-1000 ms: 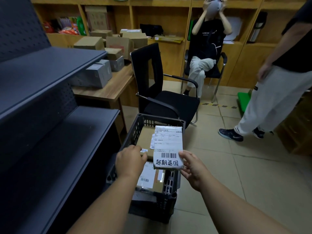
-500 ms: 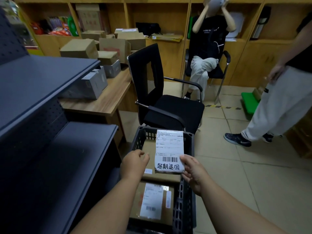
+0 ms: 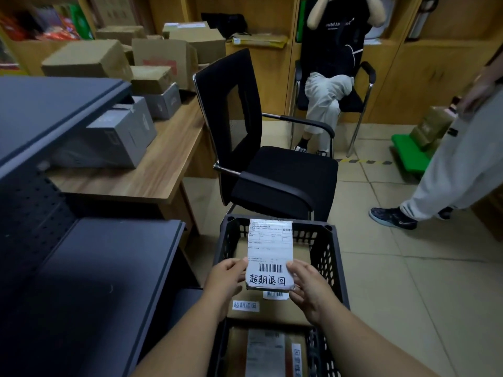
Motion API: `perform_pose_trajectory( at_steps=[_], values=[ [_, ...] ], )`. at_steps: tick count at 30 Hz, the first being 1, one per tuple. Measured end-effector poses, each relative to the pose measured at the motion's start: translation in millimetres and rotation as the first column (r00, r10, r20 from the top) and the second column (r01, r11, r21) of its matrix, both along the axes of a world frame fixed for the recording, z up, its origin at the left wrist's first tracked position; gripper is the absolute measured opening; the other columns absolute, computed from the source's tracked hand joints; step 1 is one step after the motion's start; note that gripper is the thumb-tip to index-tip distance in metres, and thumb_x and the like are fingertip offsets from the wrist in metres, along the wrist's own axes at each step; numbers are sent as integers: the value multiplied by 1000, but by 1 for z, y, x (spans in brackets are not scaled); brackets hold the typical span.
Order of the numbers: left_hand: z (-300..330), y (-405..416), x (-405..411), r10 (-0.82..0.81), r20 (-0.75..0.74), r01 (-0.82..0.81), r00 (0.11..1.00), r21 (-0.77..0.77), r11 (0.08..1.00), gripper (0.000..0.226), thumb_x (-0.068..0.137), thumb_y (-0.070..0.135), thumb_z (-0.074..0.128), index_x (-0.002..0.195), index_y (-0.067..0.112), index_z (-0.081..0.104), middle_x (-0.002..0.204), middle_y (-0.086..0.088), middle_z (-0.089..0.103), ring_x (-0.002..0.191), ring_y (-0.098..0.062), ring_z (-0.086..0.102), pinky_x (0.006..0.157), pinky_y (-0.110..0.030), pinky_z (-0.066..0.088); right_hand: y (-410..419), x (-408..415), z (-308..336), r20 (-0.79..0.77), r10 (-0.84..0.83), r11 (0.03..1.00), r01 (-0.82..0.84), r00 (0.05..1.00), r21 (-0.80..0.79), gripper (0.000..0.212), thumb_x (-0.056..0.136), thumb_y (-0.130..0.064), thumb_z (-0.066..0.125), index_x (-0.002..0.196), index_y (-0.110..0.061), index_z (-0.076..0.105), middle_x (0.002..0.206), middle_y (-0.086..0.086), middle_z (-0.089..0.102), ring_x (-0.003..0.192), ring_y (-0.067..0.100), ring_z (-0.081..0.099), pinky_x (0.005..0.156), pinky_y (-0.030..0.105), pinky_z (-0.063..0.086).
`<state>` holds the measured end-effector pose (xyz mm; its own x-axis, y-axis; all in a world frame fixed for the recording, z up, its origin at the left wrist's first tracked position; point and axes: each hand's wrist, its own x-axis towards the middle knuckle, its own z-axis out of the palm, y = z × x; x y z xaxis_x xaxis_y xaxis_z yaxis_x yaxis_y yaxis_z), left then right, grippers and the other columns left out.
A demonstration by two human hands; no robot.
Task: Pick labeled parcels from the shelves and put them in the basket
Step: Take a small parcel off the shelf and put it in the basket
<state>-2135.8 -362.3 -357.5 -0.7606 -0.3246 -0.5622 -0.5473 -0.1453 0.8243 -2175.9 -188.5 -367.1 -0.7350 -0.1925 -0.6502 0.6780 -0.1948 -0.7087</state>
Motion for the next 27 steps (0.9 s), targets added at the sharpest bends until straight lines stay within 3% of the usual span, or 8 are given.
perform_pose_trajectory(
  at_steps=[4,8,13,16,19,22,24,27],
  values=[
    [-35,-6,-7,36,36,-36,999,2,999,17,91,31,57,88,18,68,77,4,76,87,-15,68,83,-35,54,-10,-5,-33,25,42,998,-43,999,37,27,85,-26,65,110,-19,61,93,5,76,84,20,69,62,29,54],
    [-69,-7,-12,74,76,-77,994,42,996,21,93,29,56,90,12,68,77,-2,76,73,-15,71,62,-27,53,-19,-11,-64,52,56,994,-60,997,88,16,87,-25,62,103,-21,62,90,5,74,90,23,67,71,35,52],
    [-100,-7,-20,113,113,-117,987,30,993,23,93,26,56,90,7,68,79,-8,76,83,-27,71,81,-43,57,-29,-19,-93,74,105,979,-116,992,166,4,91,-26,57,89,-24,60,83,-4,68,80,12,60,63,28,45],
    [-112,-7,-27,144,135,-149,980,22,989,21,94,24,55,87,8,67,80,-9,75,81,-28,71,80,-43,57,-33,-23,-106,101,110,971,-128,989,203,9,91,-26,57,84,-22,59,80,-3,68,73,13,60,61,25,44],
    [-122,-10,-34,162,156,-160,974,-24,987,21,93,27,54,87,11,65,89,-12,73,90,-32,67,88,-49,53,-39,-26,-114,112,93,966,-117,989,230,10,92,-23,56,83,-20,59,79,-1,67,70,14,60,58,24,44],
    [-132,-11,-40,195,177,-188,965,-58,980,22,94,29,53,93,10,64,95,-14,70,93,-34,64,90,-50,52,-46,-33,-121,105,74,958,-100,992,270,9,90,-19,57,82,-16,59,80,2,69,76,18,65,55,23,42],
    [-138,-11,-43,215,185,-204,959,-78,976,21,94,29,53,95,11,64,96,-14,70,92,-33,64,90,-47,52,-50,-39,-126,105,61,949,-91,993,303,8,87,-17,57,81,-13,61,79,4,69,81,23,64,58,26,44],
    [-145,-12,-49,233,179,-220,956,-89,971,22,93,30,53,95,12,65,96,-13,70,92,-32,64,90,-44,52,-55,-47,-132,112,66,942,-99,992,322,8,83,-10,55,82,-7,63,79,8,69,73,23,63,69,39,54]
  ],
)
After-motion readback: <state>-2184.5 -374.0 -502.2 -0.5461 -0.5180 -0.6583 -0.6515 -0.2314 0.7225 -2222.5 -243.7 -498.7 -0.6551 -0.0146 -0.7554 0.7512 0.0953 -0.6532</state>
